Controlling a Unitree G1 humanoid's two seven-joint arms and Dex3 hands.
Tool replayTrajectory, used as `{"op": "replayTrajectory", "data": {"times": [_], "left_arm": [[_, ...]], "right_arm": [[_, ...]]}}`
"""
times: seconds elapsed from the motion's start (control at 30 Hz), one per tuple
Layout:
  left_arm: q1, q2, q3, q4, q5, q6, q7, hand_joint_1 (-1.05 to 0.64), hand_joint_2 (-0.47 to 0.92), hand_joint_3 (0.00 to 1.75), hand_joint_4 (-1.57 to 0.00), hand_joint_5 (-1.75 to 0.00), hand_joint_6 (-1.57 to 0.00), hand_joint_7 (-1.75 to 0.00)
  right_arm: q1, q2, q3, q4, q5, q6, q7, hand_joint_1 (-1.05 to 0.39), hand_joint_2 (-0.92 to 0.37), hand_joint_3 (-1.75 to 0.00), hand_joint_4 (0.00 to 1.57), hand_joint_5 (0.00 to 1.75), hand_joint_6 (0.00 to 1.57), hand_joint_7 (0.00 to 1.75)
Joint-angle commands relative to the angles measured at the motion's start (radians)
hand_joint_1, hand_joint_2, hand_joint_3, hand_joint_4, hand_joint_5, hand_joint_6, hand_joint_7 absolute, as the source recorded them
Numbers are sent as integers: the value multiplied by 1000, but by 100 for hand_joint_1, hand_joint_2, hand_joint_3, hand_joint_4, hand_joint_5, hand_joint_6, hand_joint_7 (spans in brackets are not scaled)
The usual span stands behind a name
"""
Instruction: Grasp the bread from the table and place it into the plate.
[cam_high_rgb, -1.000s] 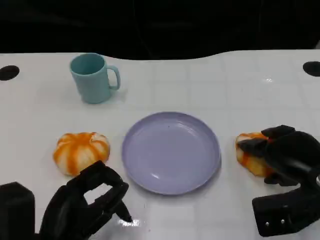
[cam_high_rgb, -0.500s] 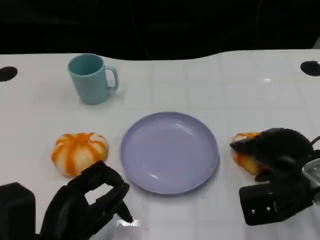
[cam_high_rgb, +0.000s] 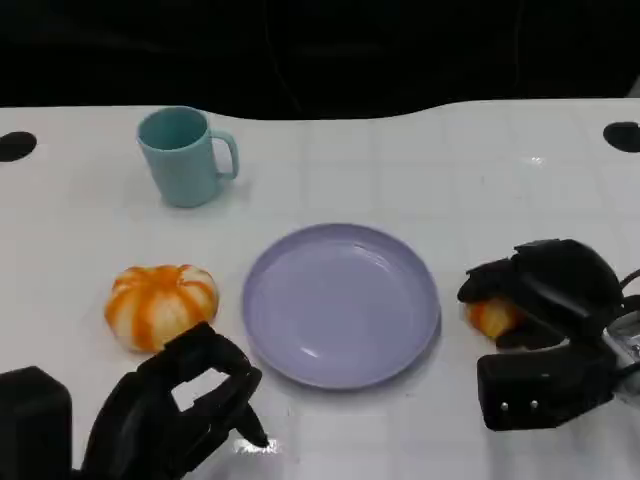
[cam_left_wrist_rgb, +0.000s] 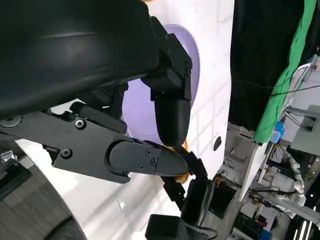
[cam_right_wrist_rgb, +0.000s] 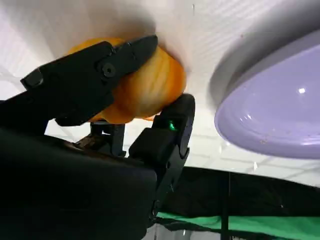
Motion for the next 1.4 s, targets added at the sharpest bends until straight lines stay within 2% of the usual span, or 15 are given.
{"op": "replayTrajectory", "data": {"times": [0.03, 0.2, 0.27, 0.3, 0.33, 0.53, 0.73, 0.87, 1.0, 1.17, 1.23, 1.4], "left_arm": [[9, 8, 7, -14, -9, 4, 5, -55, 92, 21, -68, -175, -48, -169], [10, 6, 9, -11, -10, 2, 5, -54, 92, 22, -68, -175, -47, -168], [9, 8, 9, -11, -7, 2, 5, -53, 92, 22, -68, -175, -47, -168], [8, 9, 9, -10, -6, 2, 5, -53, 92, 22, -68, -175, -47, -168], [7, 10, 9, -8, -6, 1, 4, -53, 92, 22, -68, -175, -47, -168], [4, 7, 9, -1, -5, -6, 1, -53, 92, 22, -68, -175, -47, -169], [-1, 3, 8, 9, -5, -9, 1, -54, 92, 20, -69, -175, -47, -170], [-5, -2, 6, 31, 0, -19, -1, -53, 92, 20, -70, -175, -48, -169], [3, -9, 5, 25, -4, -19, 0, -53, 92, 20, -69, -175, -48, -169], [4, -10, 7, 20, -3, -16, 3, -53, 92, 20, -70, -175, -48, -169], [3, -10, 8, 19, -3, -16, 3, -53, 92, 19, -71, -175, -48, -170], [1, -6, 6, 17, 4, -13, 6, -53, 92, 20, -70, -175, -48, -170]], "right_arm": [[-24, 0, -9, 39, 23, -27, -76, -8, -91, -6, 90, 175, 70, 166], [-22, 10, -32, 65, 71, -77, -144, -5, -89, -12, 92, 175, 77, 159], [-19, 9, -40, 57, 91, -88, -150, -5, -59, -72, 92, 175, 76, 162], [-17, 7, -44, 49, 99, -90, -154, -4, -51, -88, 92, 175, 75, 162], [-14, 7, -49, 38, 107, -93, -158, -3, -45, -99, 94, 175, 76, 161], [0, 2, -88, 1, 160, -170, -194, 3, -28, -128, 97, 175, 85, 152], [6, -6, -101, -37, 156, -236, -240, 6, -24, -132, 99, 175, 88, 152], [15, -6, -107, -63, 169, -284, -229, 5, -24, -135, 100, 175, 88, 153], [21, 9, -114, -96, 199, -318, -191, 6, -16, -146, 102, 175, 88, 156], [9, 38, -110, -117, 230, -348, -144, 5, -16, -149, 102, 175, 83, 165], [9, 42, -114, -120, 232, -350, -134, 5, -16, -149, 103, 175, 82, 167], [-56, 88, -74, -81, 191, -372, -129, -4, -18, -142, 102, 175, 75, 174]]}}
